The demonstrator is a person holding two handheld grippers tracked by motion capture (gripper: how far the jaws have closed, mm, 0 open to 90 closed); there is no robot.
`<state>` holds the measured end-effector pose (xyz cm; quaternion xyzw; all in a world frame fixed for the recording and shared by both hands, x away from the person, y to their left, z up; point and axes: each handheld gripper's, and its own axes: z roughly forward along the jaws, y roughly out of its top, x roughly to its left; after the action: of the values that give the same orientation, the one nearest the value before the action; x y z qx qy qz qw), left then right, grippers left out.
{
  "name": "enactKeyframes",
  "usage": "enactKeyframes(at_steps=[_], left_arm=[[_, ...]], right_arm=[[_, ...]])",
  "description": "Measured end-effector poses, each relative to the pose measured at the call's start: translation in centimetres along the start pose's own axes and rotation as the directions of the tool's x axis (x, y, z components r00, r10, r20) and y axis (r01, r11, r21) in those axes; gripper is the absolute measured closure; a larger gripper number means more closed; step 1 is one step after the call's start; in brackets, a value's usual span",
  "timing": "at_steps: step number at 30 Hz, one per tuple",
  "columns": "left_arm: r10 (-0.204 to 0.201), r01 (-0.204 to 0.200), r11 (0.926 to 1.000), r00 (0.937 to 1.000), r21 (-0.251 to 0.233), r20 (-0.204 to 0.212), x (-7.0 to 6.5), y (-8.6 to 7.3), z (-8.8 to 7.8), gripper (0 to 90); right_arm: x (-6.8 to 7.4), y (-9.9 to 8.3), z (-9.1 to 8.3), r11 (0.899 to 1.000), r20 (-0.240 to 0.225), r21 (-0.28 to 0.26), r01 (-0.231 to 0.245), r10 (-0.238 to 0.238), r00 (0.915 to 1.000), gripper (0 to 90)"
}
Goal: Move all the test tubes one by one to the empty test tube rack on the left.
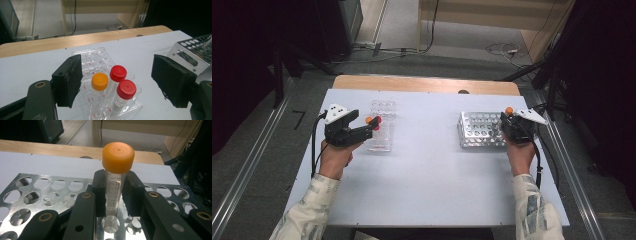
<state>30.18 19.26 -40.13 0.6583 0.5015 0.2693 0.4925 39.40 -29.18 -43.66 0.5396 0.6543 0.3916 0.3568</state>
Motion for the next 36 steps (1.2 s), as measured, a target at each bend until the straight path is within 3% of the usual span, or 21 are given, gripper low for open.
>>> enactKeyframes(at_steps=[17,26,36], left_arm=[[0.000,0.000,1.0000,1.0000,0.004,-0.004,-0.1,0.1,0.0,21.5],[-0.007,0.007,1.0000,0.9998,-0.002,-0.017,0.0,0.2,-0.2,18.1],[-0.007,0.007,1.0000,0.9999,-0.004,-0.013,-0.2,0.3,-0.3,16.8]], right_arm=[[-0.1,2.3,-2.9,0.996,-0.013,-0.093,-0.007,0.006,0.9999,71.6],[0.6,2.6,-4.0,0.996,-0.069,-0.089,-0.007,0.000,0.9976,71.6],[1.8,2.7,-4.8,0.997,-0.149,-0.079,-0.003,-0.009,0.9888,71.6]])
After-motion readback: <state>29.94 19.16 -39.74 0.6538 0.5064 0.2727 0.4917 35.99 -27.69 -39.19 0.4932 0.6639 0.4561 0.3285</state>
